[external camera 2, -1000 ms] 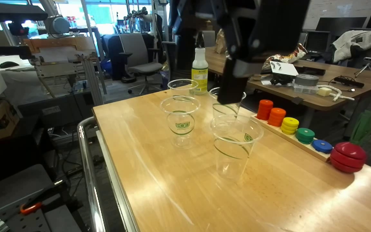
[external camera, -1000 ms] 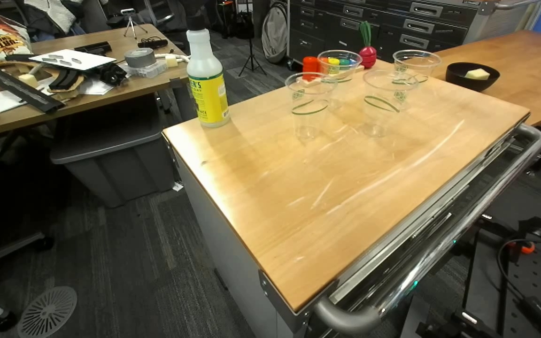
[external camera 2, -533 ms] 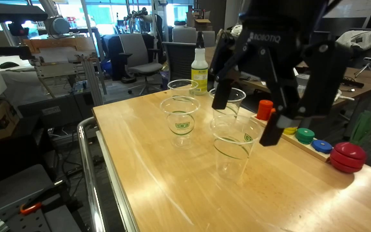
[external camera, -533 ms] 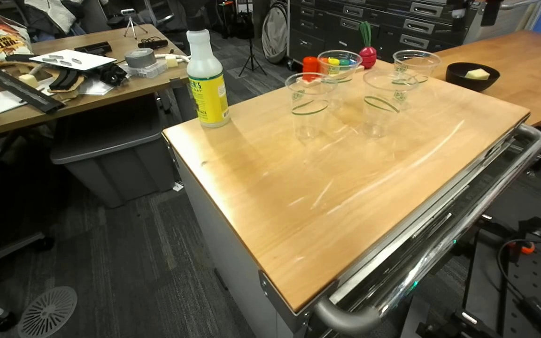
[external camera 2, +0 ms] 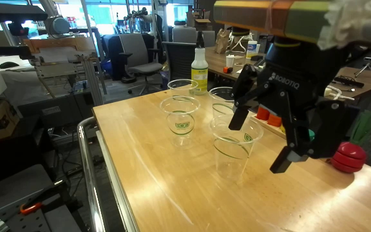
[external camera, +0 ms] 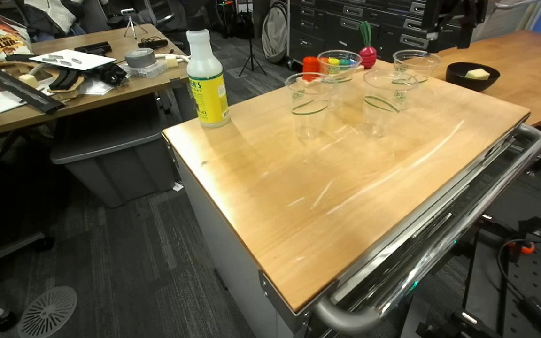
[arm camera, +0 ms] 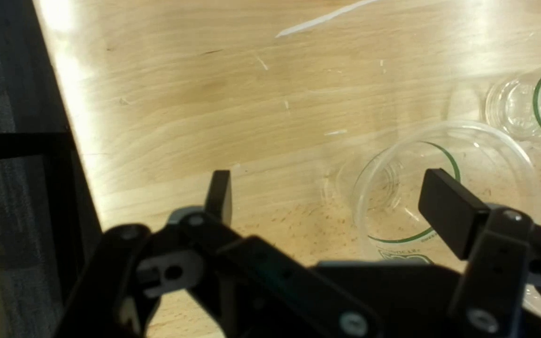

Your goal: Place all the cups in one cup

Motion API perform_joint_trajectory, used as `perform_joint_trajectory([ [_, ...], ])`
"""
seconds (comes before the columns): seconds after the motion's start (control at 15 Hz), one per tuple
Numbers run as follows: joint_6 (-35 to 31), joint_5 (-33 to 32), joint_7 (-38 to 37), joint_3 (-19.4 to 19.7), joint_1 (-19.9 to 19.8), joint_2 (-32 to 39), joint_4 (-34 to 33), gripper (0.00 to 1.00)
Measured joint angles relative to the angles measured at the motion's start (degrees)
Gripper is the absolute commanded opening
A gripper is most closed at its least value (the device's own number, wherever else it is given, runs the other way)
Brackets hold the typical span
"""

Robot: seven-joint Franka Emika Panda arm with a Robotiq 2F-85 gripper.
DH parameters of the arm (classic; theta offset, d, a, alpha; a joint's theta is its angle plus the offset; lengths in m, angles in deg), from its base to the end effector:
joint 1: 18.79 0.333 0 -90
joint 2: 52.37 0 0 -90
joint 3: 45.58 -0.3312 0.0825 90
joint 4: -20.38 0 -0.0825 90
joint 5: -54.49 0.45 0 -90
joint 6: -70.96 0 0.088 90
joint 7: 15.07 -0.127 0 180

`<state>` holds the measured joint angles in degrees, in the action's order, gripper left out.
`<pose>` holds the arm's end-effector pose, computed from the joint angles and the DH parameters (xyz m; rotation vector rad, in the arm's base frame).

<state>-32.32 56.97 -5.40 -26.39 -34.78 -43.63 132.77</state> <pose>0.4982 -0.3424 0.3428 -2.9240 0.6933 0.4292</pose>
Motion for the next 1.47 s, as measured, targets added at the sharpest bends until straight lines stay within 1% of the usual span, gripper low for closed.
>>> perform_joint_trajectory([
  [0.07, 0.01, 1.34, 0.32, -0.02, -0.44, 0.79, -0.5, 0.95],
  [0.13, 0.04, 2.29, 0.49, -0.07, -0.85, 1.53, -1.01, 0.78],
  [0.2, 0.04, 3.09, 0.55, -0.15, -1.2, 2.22, -1.44, 0.71],
  [0.27, 0.1, 3.81, 0.55, -0.24, -1.5, 2.89, -1.91, 0.7],
  [0.33, 0.15, 4.51, 0.57, -0.34, -1.77, 3.51, -2.34, 0.64],
  [0.47, 0.25, 5.36, 0.57, -0.65, -2.19, 4.49, -3.04, 0.46],
  [0.67, 0.64, 5.7, 0.57, -1.19, -2.41, 5.14, -3.47, 0.24],
  [0.73, 0.65, 5.67, 0.57, -1.43, -2.4, 5.15, -3.47, 0.15],
  [0.8, 0.65, 5.55, 0.55, -1.71, -2.39, 5.14, -3.47, 0.1],
  [0.87, 0.64, 5.18, 0.5, -1.98, -2.33, 5.14, -3.47, 0.06],
  [0.93, 0.58, 4.31, 0.28, -2.24, -2.19, 5.14, -3.47, 0.06],
  [1.0, 0.53, 3.24, -0.08, -2.47, -2.02, 5.14, -3.45, 0.03],
  [1.07, 0.53, 2.4, -0.42, -2.7, -1.82, 5.07, -3.46, 0.06],
  [1.2, 0.53, 1.25, -1.17, -3.03, -1.36, 4.63, -3.43, 0.03],
  [1.47, 0.56, -0.34, -3.17, -3.03, -1.04, 3.77, -2.91, 0.03],
])
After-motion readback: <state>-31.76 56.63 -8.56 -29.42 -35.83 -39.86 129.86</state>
